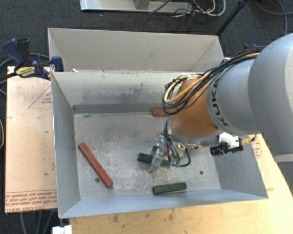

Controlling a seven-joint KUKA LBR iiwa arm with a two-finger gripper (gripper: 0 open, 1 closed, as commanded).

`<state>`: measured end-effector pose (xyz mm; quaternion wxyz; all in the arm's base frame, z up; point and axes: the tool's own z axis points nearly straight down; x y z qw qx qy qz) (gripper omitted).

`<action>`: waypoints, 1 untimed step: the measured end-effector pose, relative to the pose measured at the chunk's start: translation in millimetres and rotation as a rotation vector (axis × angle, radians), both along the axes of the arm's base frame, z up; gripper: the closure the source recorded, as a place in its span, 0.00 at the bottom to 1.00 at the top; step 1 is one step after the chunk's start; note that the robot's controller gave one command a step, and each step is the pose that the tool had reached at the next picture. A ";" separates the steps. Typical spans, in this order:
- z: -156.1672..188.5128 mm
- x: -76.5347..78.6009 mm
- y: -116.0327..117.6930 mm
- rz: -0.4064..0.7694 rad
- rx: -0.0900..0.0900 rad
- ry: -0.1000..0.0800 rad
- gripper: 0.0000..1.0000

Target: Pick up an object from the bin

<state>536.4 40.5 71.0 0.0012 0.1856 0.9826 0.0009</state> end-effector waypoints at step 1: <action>181.3 -10.1 19.0 -0.011 0.000 -0.008 1.00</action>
Offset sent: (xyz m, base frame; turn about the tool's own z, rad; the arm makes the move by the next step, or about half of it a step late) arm -0.0122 0.0180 0.1770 0.0152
